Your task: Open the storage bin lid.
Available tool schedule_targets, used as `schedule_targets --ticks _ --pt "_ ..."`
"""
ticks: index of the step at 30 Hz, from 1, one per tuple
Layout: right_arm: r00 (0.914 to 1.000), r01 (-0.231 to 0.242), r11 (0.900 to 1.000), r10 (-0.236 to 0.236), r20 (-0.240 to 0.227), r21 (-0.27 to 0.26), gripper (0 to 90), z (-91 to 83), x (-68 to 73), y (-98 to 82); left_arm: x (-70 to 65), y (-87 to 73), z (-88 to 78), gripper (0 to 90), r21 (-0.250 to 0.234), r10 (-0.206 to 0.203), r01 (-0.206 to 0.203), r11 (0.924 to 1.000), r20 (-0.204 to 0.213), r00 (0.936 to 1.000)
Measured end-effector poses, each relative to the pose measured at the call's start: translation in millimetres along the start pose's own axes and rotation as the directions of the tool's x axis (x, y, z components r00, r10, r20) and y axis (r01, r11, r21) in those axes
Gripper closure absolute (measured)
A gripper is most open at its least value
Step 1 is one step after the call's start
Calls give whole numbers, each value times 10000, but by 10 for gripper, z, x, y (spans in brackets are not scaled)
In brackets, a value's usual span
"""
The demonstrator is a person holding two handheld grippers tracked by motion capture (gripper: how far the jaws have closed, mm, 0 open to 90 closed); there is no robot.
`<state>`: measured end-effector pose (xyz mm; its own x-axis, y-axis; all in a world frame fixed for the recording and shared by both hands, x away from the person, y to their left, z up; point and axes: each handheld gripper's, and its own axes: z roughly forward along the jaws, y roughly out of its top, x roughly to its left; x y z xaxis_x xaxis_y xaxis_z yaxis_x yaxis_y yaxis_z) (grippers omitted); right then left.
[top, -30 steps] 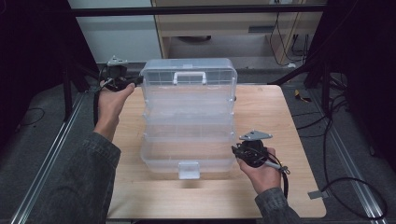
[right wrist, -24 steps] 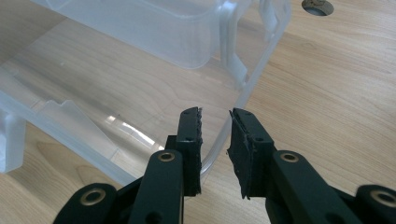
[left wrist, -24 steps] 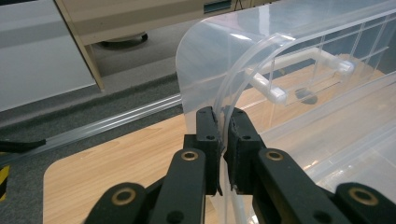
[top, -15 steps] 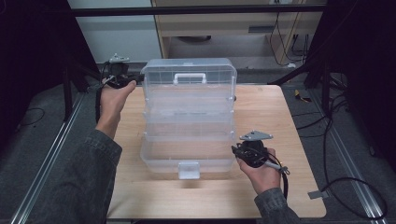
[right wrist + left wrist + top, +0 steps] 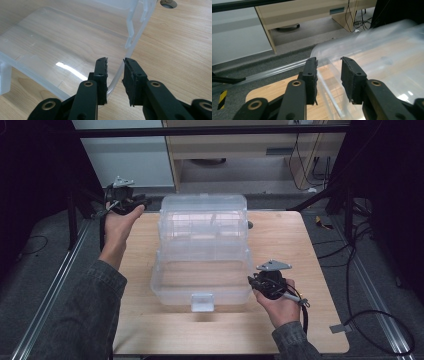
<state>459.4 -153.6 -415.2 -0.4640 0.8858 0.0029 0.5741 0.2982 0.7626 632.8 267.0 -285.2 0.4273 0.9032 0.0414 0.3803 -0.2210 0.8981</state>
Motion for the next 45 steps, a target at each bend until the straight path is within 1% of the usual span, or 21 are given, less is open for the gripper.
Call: schedule_targets --ticks 4,5,12,15,20,21,24,30,32,33,34,35,36,37,38,39,40,41,42,44,45 --pt "10000 -43 10000 43 29 10 704 18 2 4 -46 -117 -154 573 -264 26 -25 9996 34 10000" --pt "10000 -42 10000 42 15 -8 705 19 -2 2 -68 -197 -233 557 -307 85 -83 9995 68 9999" --pt "10000 -69 10000 69 28 31 704 19 2 7 -96 -434 -404 469 -151 219 -215 9997 232 9995" --pt "10000 -48 10000 48 40 70 704 18 3 12 -91 -518 -500 439 -287 175 -171 9994 135 9998" --pt "10000 1 9999 -2 62 145 706 17 -12 17 -137 -654 -614 333 -349 210 -208 9992 30 9998" --pt "10000 40 9999 -41 63 147 707 16 -19 19 -156 -725 -656 321 -478 80 -79 9988 22 10000" --pt "9999 18 9998 -20 101 180 709 14 -30 19 -175 -812 -694 301 -487 93 -94 9988 -21 10000" --pt "10000 28 9999 -29 12 166 704 10 -67 18 -173 -1106 -697 220 -284 -273 273 9992 -4 9996" --pt "9995 -212 9998 212 -249 -18 600 -9 -104 11 -149 -1212 -689 187 -230 -361 358 9991 -98 9993" --pt "9995 -213 9995 208 -219 -212 539 -67 -121 23 -115 -1357 -664 157 -81 -487 485 9988 -158 9987" --pt "9995 -213 9995 208 -219 -212 539 -67 -121 23 -115 -1357 -664 143 -81 -487 485 9988 -158 9987" --pt "9998 -28 9992 21 -186 -397 492 -152 -152 48 -80 -1511 -615 133 257 -534 539 9982 -216 9983" --pt "9998 -28 9992 21 -186 -397 492 -152 -152 48 -80 -1511 -615 119 257 -534 539 9982 -216 9983" --pt "9998 143 9992 -149 -163 -372 429 -231 -193 78 -52 -1654 -582 84 724 -377 383 9966 -102 9992" --pt "9998 143 9992 -149 -163 -372 429 -231 -193 78 -52 -1654 -582 71 724 -377 383 9966 -102 9992" --pt "9996 265 9990 -265 7 -364 377 -307 -242 100 -39 -1797 -581 70 889 -447 458 9950 -147 9989" --pt "9996 265 9990 -265 7 -364 377 -307 -242 100 -39 -1797 -581 66 889 -447 458 9950 -147 9989" --pt "9997 219 9986 -214 103 -473 319 -376 -307 111 -36 -1876 -577 52 1104 -375 380 9932 -74 9993" --pt "9997 219 9986 -214 103 -473 319 -376 -307 111 -39 -1923 -574 52 1226 -399 406 9916 -79 9992" --pt "9993 305 9984 -293 245 -480 255 -424 -387 115 -50 -2041 -565 51 1442 -364 392 9888 -219 9991" --pt "9986 296 9986 -276 456 -443 200 -460 -480 114 -58 -2147 -537 48 1733 -129 169 9847 -240 9996"
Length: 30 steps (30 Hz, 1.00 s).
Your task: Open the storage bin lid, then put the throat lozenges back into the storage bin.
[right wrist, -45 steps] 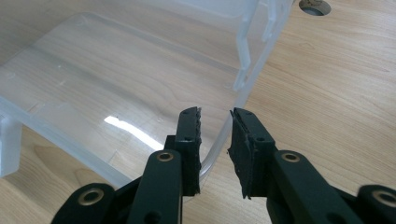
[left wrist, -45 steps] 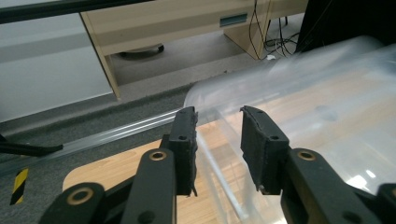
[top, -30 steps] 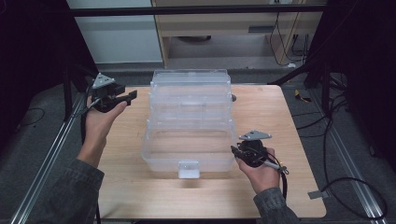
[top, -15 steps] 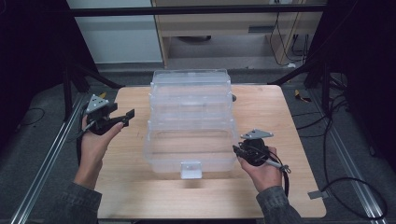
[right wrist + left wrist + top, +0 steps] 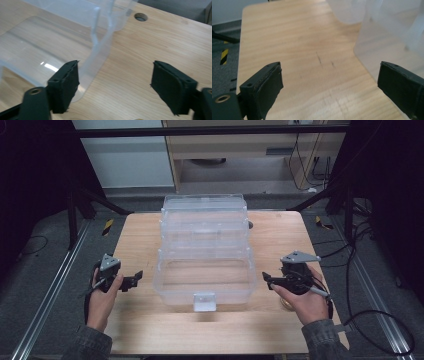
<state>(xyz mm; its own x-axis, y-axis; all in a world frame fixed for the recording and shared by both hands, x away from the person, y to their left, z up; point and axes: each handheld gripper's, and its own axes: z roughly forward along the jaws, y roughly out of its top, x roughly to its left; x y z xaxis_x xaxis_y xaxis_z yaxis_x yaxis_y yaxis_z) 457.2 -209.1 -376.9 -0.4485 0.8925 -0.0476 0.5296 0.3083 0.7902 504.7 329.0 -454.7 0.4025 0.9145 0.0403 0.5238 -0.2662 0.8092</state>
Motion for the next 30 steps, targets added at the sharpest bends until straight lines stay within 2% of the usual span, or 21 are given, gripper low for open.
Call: schedule_targets --ticks 1,2,3,4,5,7,8,11,13,15,17,23,26,27,28,30 --pt "10000 0 10000 0 0 0 200 0 0 0 0 0 0 43 0 0 0 10000 0 10000" --pt "10000 -20 10000 20 23 30 184 -7 -37 -2 4 -40 23 43 254 143 -139 9996 -136 9998" --pt "10000 -66 9999 66 19 142 162 -14 -80 -8 12 -79 50 46 519 111 -97 9986 -279 9995" --pt "10000 32 9990 -34 53 455 127 -10 -167 -36 14 -135 96 51 663 -37 52 9978 -231 9997" --pt "10000 32 9990 -34 53 455 127 -10 -167 -36 14 -135 96 51 663 -37 52 9978 -231 9997" --pt "9999 122 9970 -121 -21 758 105 -1 -223 -73 1 -170 143 52 783 -131 139 9968 -110 9999" --pt "9998 218 9948 -213 -62 990 108 7 -281 -115 -21 -180 174 52 906 -52 52 9959 -6 10000" --pt "9998 188 9920 -178 -89 1249 120 16 -332 -161 -28 -181 192 50 930 106 -98 9956 -79 9999" --pt "9997 221 9891 -209 -96 1453 144 27 -368 -193 -25 -195 212 50 1011 50 -40 9949 -96 9999" --pt "9996 216 9824 -177 -225 1856 153 67 -417 -255 -34 -218 241 49 1183 45 -50 9930 49 10000" --pt "9994 270 9800 -221 -272 1970 156 81 -427 -269 -38 -218 247 48 1219 110 -113 9925 33 9999" --pt "9990 367 9638 -283 -354 2640 196 184 -458 -363 -60 -243 301 46 1517 205 -230 9882 184 9996" --pt "9989 383 9529 -280 -384 3008 204 246 -460 -412 -77 -256 326 46 1653 258 -294 9858 237 9994" --pt "9987 415 9456 -296 -418 3227 203 283 -461 -445 -81 -258 332 45 1708 315 -352 9847 241 9992" --pt "9987 415 9456 -296 -418 3227 203 283 -461 -445 -87 -263 341 45 1774 353 -390 9834 238 9991" --pt "9986 422 9387 -292 -431 3421 200 312 -467 -483 -95 -275 362 45 1879 339 -383 9814 264 9991"
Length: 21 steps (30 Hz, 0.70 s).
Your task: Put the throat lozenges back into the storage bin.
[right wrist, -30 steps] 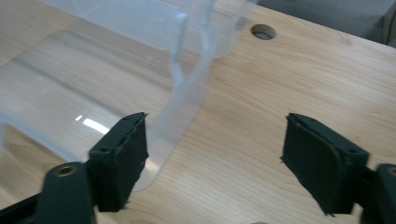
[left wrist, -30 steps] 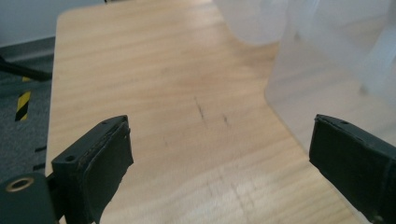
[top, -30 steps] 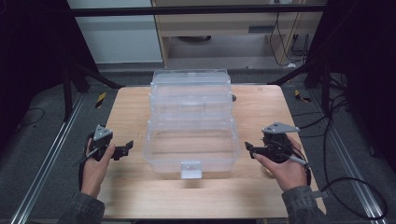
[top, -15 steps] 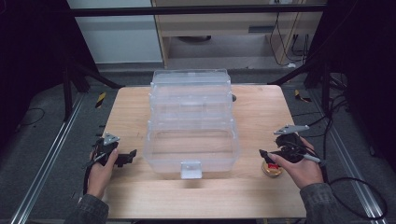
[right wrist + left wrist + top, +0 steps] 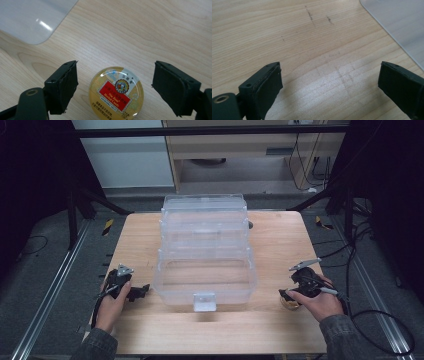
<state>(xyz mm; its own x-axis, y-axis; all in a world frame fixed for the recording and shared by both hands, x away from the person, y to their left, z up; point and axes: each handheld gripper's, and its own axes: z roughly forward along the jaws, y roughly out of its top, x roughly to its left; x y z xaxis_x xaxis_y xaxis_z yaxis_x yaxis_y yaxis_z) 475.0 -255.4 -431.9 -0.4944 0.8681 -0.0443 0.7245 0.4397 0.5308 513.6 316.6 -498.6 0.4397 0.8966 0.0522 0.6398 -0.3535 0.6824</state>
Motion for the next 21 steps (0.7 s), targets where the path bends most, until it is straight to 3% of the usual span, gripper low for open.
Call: schedule_targets --ticks 7,8,21 --pt "10000 -54 9988 56 -44 491 155 77 -10 -105 9 -22 31 32 83 -67 66 9999 92 9999" --pt "9999 -116 9982 121 -82 583 143 90 -15 -122 6 -31 42 25 2 -226 226 9997 159 9996" --pt "9993 -217 9914 255 -283 1289 143 211 -68 -234 5 -54 59 0 -215 -243 249 9995 277 9993"
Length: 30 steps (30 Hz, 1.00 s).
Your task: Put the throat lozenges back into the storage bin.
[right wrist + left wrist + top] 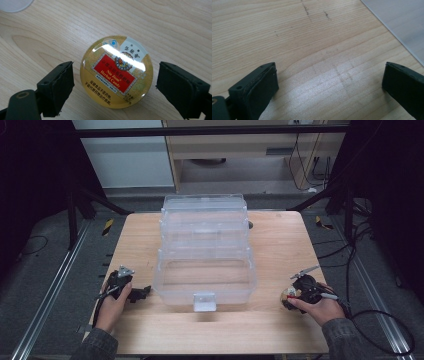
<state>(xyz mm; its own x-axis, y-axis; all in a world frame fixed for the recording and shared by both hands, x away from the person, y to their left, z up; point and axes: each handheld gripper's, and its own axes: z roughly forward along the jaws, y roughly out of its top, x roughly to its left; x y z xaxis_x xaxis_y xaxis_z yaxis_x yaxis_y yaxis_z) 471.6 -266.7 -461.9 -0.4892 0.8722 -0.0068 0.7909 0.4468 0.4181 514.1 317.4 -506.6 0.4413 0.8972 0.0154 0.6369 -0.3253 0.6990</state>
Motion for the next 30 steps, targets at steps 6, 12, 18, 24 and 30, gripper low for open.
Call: schedule_targets --ticks 6,12,18,24,30 --pt "10000 0 9998 2 -94 192 143 67 -3 -1 0 -3 0 0 -16 -2 2 10000 3 10000" --pt "9999 -6 9990 13 -152 440 148 126 -9 36 0 -4 1 0 -47 5 -5 10000 7 10000" --pt "10000 82 9973 -79 -53 727 199 169 -21 61 -1 -7 2 0 -70 10 -10 10000 4 10000" --pt "9999 146 9962 -147 7 863 206 165 -15 75 1 -8 2 0 -72 49 -49 10000 13 10000" --pt "9995 301 9964 -309 87 796 208 124 -13 86 1 -9 2 0 -89 52 -51 9999 14 10000"
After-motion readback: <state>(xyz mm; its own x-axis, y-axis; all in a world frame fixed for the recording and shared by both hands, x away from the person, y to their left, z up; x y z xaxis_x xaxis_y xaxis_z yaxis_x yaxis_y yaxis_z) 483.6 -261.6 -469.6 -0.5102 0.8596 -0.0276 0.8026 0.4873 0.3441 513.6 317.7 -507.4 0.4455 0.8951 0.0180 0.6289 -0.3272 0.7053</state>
